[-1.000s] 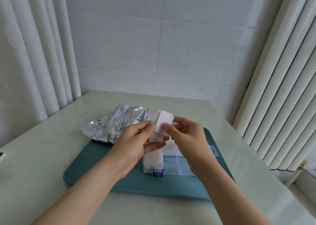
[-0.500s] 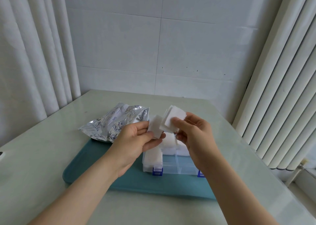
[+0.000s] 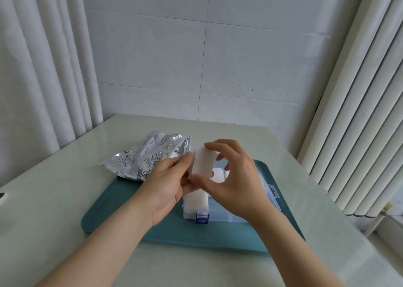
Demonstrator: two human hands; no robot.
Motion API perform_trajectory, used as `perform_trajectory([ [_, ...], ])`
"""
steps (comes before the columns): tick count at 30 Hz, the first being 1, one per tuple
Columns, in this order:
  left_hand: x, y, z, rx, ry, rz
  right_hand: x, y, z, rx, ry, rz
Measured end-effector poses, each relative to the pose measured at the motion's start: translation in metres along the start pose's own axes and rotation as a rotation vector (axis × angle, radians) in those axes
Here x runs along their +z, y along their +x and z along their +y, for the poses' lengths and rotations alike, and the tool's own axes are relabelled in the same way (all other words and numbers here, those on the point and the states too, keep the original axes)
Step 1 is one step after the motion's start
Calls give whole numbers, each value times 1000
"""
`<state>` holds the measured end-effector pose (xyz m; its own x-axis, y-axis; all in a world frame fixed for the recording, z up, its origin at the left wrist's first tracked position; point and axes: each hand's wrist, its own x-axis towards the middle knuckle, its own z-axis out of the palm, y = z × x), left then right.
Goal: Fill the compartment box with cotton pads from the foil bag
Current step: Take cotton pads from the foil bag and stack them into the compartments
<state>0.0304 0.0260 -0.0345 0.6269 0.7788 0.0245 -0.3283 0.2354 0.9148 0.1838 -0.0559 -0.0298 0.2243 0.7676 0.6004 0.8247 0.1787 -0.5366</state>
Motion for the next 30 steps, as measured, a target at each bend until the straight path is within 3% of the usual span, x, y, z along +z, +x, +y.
perform_trajectory([
  [8,2,-2,2,-25,61,6,-4,-3,-2,-132,-131,-112],
  [11,2,-3,4,-53,58,-17,-3,-3,-3,-178,-133,-72],
  [14,5,-6,9,-129,-25,-75,-3,-3,-4,-267,-93,14],
  [19,7,-9,11,-198,-67,-109,-1,-3,-8,-305,32,-36],
  [30,5,-8,10,-94,38,-162,-2,1,-15,-389,11,-75],
])
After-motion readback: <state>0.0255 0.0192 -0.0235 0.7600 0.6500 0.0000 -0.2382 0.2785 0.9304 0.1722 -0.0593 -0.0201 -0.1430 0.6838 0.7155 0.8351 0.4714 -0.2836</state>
